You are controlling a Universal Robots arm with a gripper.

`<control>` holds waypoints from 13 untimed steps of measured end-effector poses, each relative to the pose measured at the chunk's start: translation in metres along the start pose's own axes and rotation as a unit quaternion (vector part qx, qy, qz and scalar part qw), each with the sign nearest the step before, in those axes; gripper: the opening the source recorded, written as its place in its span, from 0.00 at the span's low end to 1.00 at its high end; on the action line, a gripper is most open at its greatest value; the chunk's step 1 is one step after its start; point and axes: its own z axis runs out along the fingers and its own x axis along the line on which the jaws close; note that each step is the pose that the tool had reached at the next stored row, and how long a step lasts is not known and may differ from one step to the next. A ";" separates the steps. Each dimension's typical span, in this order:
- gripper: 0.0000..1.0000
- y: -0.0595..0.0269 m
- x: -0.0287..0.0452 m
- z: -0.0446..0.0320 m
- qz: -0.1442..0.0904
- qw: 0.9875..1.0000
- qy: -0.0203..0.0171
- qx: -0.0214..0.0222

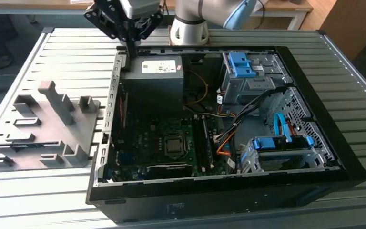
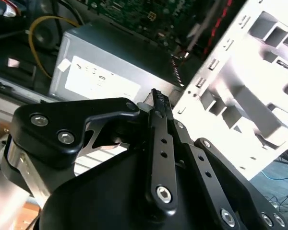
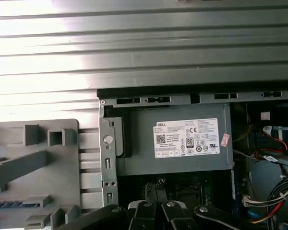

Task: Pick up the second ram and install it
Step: 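Reach for the second ram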

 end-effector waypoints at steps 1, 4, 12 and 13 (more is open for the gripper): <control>0.10 -0.0002 0.0023 0.0000 0.000 1.000 0.000 0.000; 0.10 -0.0008 0.0097 -0.0002 0.000 1.000 0.000 0.000; 0.10 -0.0021 0.0273 -0.0003 0.000 1.000 0.000 0.000; 0.10 -0.0023 0.0299 -0.0003 0.000 1.000 0.000 0.000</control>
